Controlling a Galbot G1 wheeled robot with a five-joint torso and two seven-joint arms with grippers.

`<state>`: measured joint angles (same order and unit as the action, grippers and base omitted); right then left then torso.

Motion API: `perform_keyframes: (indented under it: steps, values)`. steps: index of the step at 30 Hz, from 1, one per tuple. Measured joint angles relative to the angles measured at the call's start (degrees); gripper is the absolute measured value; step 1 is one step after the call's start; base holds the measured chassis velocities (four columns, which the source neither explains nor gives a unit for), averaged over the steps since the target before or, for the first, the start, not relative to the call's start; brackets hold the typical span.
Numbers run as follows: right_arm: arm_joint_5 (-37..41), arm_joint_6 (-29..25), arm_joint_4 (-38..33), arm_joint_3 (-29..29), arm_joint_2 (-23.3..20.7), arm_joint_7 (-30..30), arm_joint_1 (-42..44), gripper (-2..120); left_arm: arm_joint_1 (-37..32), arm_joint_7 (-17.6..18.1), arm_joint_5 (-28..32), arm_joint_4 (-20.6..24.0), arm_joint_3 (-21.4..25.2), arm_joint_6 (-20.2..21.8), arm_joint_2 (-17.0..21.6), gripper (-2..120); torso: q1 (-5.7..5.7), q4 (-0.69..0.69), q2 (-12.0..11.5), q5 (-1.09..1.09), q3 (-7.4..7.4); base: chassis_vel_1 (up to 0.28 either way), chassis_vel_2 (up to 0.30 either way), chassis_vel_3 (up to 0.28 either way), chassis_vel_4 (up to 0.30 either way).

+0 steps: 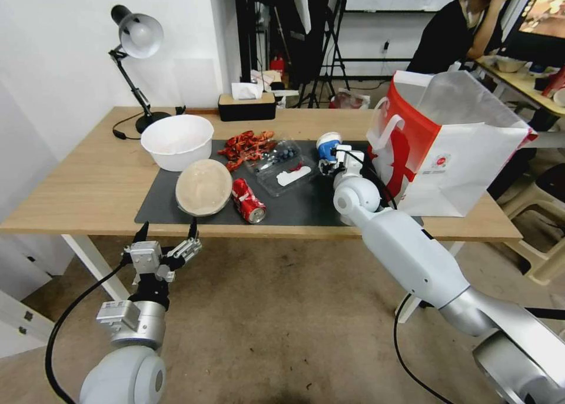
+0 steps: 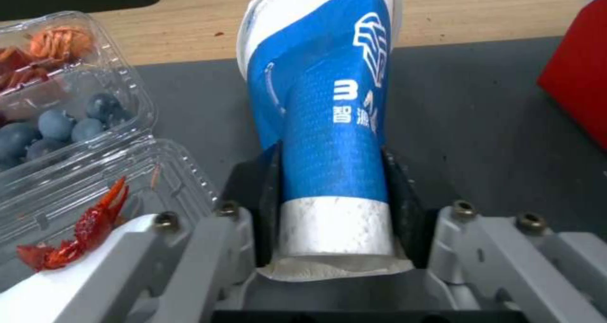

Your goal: Pick up the trash from the table and place it into the takeout bag.

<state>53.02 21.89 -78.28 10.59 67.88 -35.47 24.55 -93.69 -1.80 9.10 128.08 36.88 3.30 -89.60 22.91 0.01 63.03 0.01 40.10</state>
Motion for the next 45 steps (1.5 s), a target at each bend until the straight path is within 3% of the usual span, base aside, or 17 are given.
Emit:
perform_keyframes:
  steps: [5,9,12,13,16,22,28,33,35,43,45]
  values:
    - [0.0,-0.4,-1.1,-0.6,-0.5,0.1,0.4,24,-0.1,0.0,-0.1,0.0,-0.1,0.0,-0.1,100,0.0,-0.01,0.0,0.0,0.0,0.0,0.0,0.0,0.0]
    - [0.0,-3.9,-3.5,-1.3,-1.5,2.9,1.1,16,-0.1,0.0,-0.1,0.0,-0.1,-0.1,-0.1,100,0.01,-0.03,0.0,0.01,0.02,0.0,0.0,0.0,0.0]
    - [-0.2,-10.4,-7.1,-1.6,-3.3,8.7,1.7,7,0.0,0.0,-0.1,0.0,-0.2,-0.1,-0.1,100,0.01,-0.01,0.0,0.0,0.01,0.0,0.0,0.0,0.0]
    - [-0.2,-10.4,-7.1,-1.6,-3.3,8.7,1.7,7,0.0,0.0,-0.1,0.0,-0.2,-0.1,-0.1,100,0.01,-0.01,0.0,0.0,0.01,0.0,0.0,0.0,0.0]
    - [-0.1,-16.8,-10.4,-2.4,-4.9,16.9,2.3,5,0.0,0.0,-0.2,0.0,-0.4,-0.1,-0.1,100,0.0,-0.01,0.0,0.0,0.01,0.0,0.0,0.0,0.0]
    - [-1.3,-20.4,-15.0,-5.6,-6.1,21.6,2.0,5,-0.1,0.0,-0.3,0.1,-0.4,-0.1,-0.2,100,0.0,0.0,0.0,0.0,0.01,0.0,0.0,0.0,0.0]
    - [-7.0,-12.0,-20.2,-14.2,-8.3,16.4,0.1,5,-0.3,0.0,-0.4,0.2,-0.4,-0.2,-0.1,100,0.01,-0.02,0.0,0.0,0.0,0.0,0.0,0.0,0.0]
    - [-8.9,-8.2,-21.4,-17.8,-10.4,13.2,-0.8,5,-0.3,0.0,-0.5,0.2,-0.4,-0.4,-0.1,100,0.01,-0.01,0.0,0.01,0.01,0.0,0.0,0.0,0.0]
    - [-10.7,-4.1,-22.7,-20.2,-13.0,10.2,-0.6,5,-0.3,0.0,-0.7,0.2,-0.5,-0.6,-0.1,100,0.01,-0.02,0.0,0.01,0.0,0.0,0.0,0.0,0.0]
    - [-11.9,7.8,-26.4,-22.2,-16.4,2.1,1.8,5,-0.4,-0.1,-1.3,0.2,-0.9,-1.0,-0.3,100,0.01,-0.01,0.0,0.0,0.0,0.0,0.0,0.0,0.0]
    - [-12.0,11.2,-27.4,-22.7,-16.7,-0.3,2.8,12,-0.5,-0.1,-1.5,0.3,-1.2,-1.1,-0.4,100,0.01,-0.01,0.0,0.01,0.0,0.0,0.0,0.0,0.0]
